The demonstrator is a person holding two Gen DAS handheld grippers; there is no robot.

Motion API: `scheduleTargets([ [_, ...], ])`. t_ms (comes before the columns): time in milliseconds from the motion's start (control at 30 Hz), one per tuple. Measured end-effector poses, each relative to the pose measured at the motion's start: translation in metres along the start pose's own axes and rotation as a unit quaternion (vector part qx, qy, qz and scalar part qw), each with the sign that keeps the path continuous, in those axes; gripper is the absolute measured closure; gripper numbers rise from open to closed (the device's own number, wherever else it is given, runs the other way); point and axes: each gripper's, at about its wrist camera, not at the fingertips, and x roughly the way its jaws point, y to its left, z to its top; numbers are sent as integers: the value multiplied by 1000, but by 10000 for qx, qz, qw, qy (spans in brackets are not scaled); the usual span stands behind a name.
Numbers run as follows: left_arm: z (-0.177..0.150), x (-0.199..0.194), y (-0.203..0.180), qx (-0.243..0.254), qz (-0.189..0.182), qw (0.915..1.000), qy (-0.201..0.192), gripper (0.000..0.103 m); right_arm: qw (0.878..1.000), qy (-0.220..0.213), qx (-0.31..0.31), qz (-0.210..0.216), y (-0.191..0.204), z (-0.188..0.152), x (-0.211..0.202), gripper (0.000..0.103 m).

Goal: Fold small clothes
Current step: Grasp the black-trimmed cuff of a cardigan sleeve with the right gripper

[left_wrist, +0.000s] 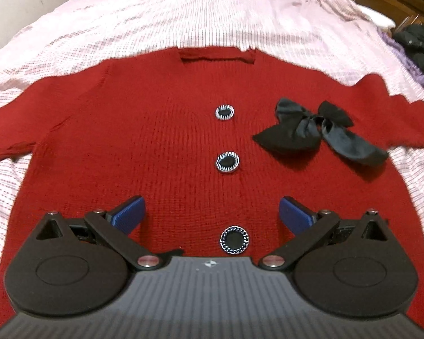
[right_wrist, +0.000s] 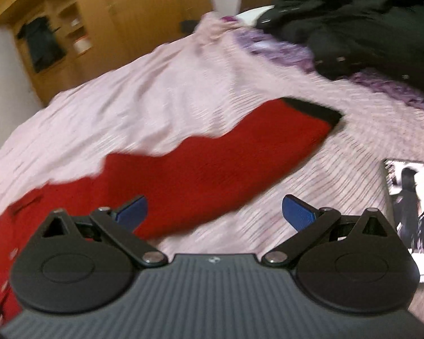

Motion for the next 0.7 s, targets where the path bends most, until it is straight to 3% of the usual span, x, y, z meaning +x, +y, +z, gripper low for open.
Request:
scheduleTargets([
  [100,-4,13,-3,46,95,9999,126,0,9991,-78,319,-272,-19,9,25,0],
  [367,-11,27,-10,290,294,9991,118,0,9922,-8,1231,-207,-57,20,83,0],
  [600,-15,31,-14,335,380,9987,79,0,9947,78,972,-337,-52,30,122,0],
  [700,-15,31,-13,329,363,9987,105,0,9928,5,1152,-328,-51,36,126,0],
])
